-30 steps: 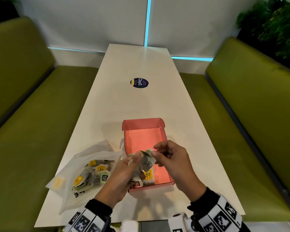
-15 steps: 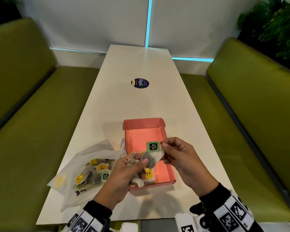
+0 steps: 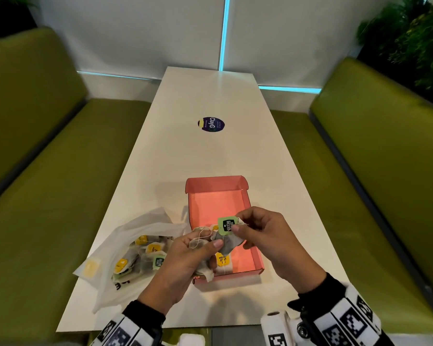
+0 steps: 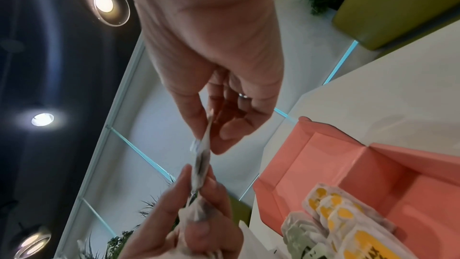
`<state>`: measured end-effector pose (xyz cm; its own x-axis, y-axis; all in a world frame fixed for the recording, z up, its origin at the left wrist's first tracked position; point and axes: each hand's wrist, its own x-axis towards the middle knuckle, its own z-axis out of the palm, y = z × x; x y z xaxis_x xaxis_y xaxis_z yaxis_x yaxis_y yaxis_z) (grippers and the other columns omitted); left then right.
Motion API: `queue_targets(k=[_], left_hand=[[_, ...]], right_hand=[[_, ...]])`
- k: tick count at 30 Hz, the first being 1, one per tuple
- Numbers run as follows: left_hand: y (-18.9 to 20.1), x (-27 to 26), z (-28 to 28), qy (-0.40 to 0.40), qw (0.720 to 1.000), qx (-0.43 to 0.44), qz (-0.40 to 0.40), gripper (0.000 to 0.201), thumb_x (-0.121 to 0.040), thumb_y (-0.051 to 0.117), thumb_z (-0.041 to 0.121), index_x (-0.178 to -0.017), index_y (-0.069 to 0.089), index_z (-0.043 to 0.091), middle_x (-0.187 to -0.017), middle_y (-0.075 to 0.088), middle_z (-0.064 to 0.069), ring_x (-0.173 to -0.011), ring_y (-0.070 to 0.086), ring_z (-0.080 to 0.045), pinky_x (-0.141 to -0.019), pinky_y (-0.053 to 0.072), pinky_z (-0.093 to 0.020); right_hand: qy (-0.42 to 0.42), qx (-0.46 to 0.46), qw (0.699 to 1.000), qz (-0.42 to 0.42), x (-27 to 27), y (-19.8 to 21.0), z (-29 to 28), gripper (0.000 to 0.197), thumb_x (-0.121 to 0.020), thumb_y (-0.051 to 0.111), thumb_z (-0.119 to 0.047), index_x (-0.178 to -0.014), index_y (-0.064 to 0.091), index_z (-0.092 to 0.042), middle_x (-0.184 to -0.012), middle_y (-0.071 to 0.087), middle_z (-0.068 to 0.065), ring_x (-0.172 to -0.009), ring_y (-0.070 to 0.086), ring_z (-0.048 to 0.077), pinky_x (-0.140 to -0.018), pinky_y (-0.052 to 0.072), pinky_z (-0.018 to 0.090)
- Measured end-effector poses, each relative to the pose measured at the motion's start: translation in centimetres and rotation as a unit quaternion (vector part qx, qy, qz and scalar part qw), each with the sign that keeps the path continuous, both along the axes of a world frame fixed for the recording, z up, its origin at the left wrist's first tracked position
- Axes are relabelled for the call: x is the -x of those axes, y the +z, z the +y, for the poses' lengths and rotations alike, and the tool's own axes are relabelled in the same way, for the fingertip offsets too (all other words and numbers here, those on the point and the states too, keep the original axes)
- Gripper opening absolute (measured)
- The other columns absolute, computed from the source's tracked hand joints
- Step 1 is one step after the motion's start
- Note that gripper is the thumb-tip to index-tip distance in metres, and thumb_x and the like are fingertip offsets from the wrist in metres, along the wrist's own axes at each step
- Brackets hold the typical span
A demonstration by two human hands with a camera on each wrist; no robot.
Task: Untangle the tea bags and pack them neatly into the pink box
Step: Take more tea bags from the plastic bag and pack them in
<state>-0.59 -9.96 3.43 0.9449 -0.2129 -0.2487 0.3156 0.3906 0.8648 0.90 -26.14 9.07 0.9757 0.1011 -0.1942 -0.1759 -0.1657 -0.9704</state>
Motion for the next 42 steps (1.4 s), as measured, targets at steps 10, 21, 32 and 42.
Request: queue_targets(k=[10, 21, 32, 42], left_hand=[[-0.2, 0.6, 1.4, 0.020, 0.998, -0.054, -0.013, 0.018, -0.065, 0.072, 0.018, -0.081, 0.076, 0.011, -0.066, 0.057, -0.016, -0.048, 0.050, -0.016, -0.042, 0.041, -0.023], [-1.0, 1.3, 2.9, 0.039, 0.995, -0.088, 0.006, 0.034, -0.063, 0.079, 0.023, -0.087, 0.066, 0.003, -0.058, 0.057, -0.011, -0.046, 0.052, -0.015, -0.039, 0.035, -0.019], [-0.2, 0.9, 2.9, 0.100, 0.993, -0.069, 0.011, 0.039, -0.069, 0.062, 0.042, -0.097, 0.071, 0.016, -0.056, 0.052, 0.001, -0.049, 0.048, -0.015, -0.040, 0.033, -0.019], [-0.6, 0.9, 2.1, 0.059, 0.995, -0.052, 0.057, 0.026, -0.079, 0.067, 0.015, -0.101, 0.064, 0.003, -0.056, 0.058, -0.004, -0.042, 0.055, -0.012, -0.034, 0.036, -0.017]], right_hand=[[0.092, 0.081, 0.991, 0.052, -0.9, 0.9, 0.4, 0.018, -0.078, 0.073, -0.010, -0.093, 0.064, -0.014, -0.083, 0.066, 0.008, -0.063, 0.061, 0.014, -0.055, 0.048, 0.022], [0.083, 0.098, 0.990, 0.061, -1.5, 0.0, 2.0, 0.002, -0.083, 0.065, -0.002, -0.085, 0.065, -0.003, -0.076, 0.068, 0.010, -0.053, 0.061, 0.016, -0.047, 0.045, 0.017], [0.075, 0.023, 0.995, 0.058, -1.2, -0.1, 1.8, 0.014, -0.085, 0.061, 0.002, -0.090, 0.065, -0.010, -0.063, 0.064, 0.001, -0.056, 0.058, 0.014, -0.052, 0.047, 0.020], [0.093, 0.008, 0.994, 0.049, -1.2, 0.0, 1.5, 0.026, -0.087, 0.057, 0.004, -0.091, 0.069, -0.018, -0.074, 0.063, 0.005, -0.063, 0.058, 0.014, -0.056, 0.049, 0.020]])
